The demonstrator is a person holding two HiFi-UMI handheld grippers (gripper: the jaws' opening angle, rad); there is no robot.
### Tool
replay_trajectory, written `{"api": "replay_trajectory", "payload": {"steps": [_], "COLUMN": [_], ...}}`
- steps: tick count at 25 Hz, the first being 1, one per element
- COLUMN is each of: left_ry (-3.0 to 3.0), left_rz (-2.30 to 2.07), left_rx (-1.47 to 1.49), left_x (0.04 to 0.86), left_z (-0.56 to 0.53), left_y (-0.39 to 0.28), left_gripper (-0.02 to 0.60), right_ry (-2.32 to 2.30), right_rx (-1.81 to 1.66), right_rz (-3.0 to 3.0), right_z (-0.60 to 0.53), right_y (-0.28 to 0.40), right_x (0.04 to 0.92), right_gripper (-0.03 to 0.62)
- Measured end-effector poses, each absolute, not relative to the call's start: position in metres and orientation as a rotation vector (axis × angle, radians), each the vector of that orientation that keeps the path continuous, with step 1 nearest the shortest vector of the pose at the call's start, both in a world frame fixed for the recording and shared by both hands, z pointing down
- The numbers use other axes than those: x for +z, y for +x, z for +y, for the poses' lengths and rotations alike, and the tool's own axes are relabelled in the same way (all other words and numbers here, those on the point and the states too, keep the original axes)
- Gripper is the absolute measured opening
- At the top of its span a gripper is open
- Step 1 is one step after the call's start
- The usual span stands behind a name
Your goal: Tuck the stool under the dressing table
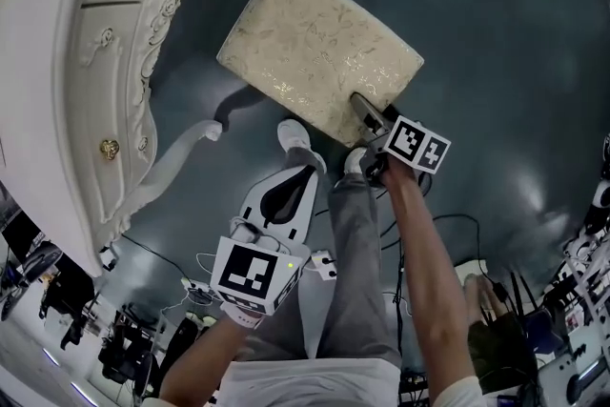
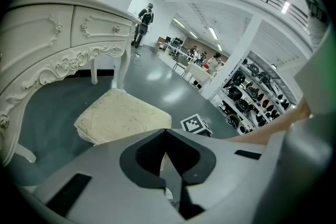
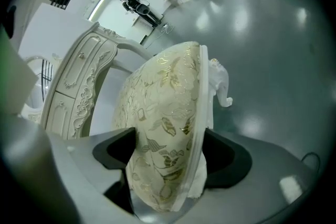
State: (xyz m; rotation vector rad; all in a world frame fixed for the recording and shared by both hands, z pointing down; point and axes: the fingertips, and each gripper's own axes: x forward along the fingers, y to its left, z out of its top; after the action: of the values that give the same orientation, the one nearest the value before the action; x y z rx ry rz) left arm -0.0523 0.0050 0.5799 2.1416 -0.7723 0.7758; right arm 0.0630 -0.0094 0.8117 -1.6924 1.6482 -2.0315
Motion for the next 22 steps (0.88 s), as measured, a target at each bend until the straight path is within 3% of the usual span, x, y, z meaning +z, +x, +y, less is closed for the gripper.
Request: {"api": "replay_trajectory", "payload": {"steps": [22], "left_ry": [2.087], "left_rz": [-0.906], "left_rx": [0.724], "left_x": [0.600], "left_z": [-0.062], "left_y": [-0.102], "left_gripper": [0.008], "right_ry": [-1.649], "right_rx": [-1.976], "right_rz": [1.710], "right_z": [-0.120], "right_y": [-0.010], "right_x": [0.819], "right_gripper": [0.408]}}
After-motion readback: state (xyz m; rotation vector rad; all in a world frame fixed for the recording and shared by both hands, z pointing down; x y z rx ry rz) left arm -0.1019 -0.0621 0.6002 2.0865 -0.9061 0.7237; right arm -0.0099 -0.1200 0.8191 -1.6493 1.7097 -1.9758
